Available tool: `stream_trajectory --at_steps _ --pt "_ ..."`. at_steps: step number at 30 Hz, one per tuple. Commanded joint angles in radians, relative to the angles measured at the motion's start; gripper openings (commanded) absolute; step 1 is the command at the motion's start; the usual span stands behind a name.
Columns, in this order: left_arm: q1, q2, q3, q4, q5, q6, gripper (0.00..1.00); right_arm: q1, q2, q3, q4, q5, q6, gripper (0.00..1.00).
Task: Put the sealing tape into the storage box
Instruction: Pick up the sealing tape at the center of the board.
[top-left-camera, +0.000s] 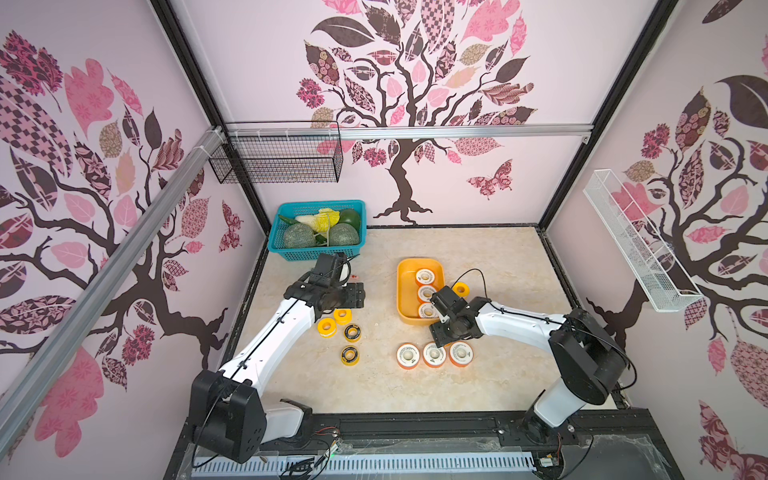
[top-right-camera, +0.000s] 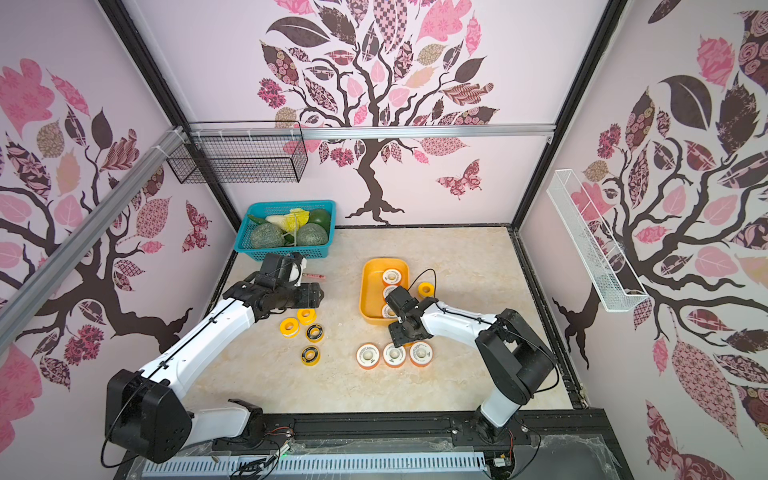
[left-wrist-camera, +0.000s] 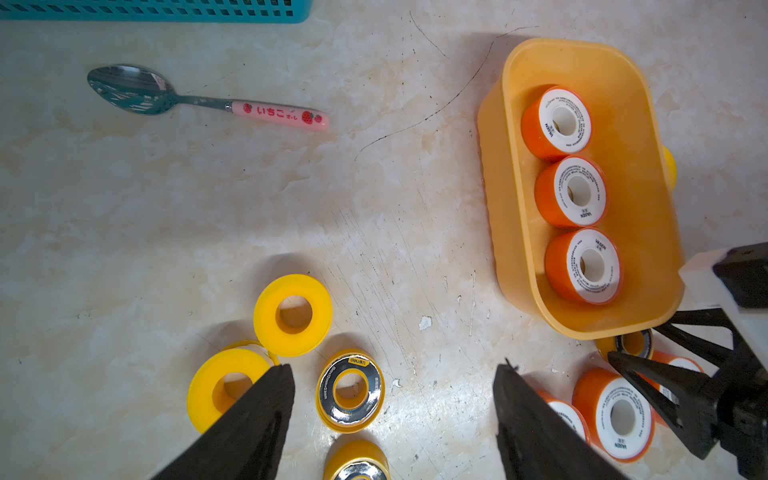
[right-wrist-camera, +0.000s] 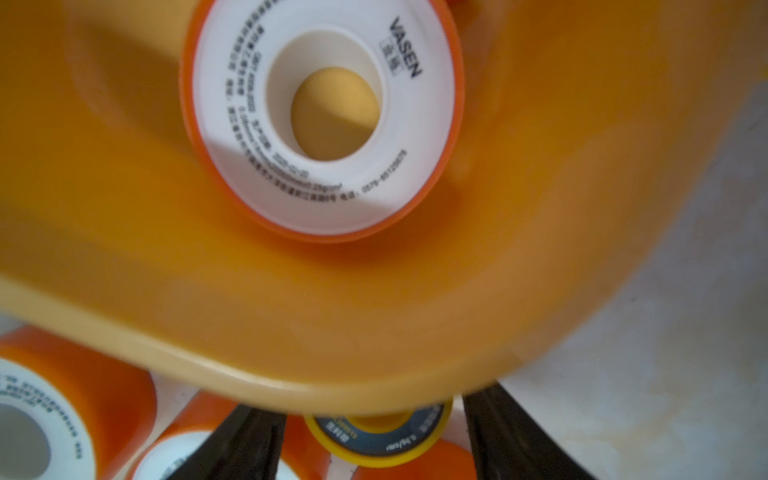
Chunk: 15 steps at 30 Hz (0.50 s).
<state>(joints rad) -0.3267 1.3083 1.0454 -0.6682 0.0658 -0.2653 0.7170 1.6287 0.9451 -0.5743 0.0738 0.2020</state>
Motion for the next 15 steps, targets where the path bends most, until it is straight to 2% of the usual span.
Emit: stream_trajectory --at_steps 1,15 --pt "0.006 0.006 0.026 -0.003 0.005 0.000 0.81 0.007 0.017 -0.009 0.000 0.021 0.017 0.72" --pt "0.006 0.007 0.027 -0.005 0.005 0.001 0.81 0.011 0.031 -0.018 0.005 0.039 0.038 0.67"
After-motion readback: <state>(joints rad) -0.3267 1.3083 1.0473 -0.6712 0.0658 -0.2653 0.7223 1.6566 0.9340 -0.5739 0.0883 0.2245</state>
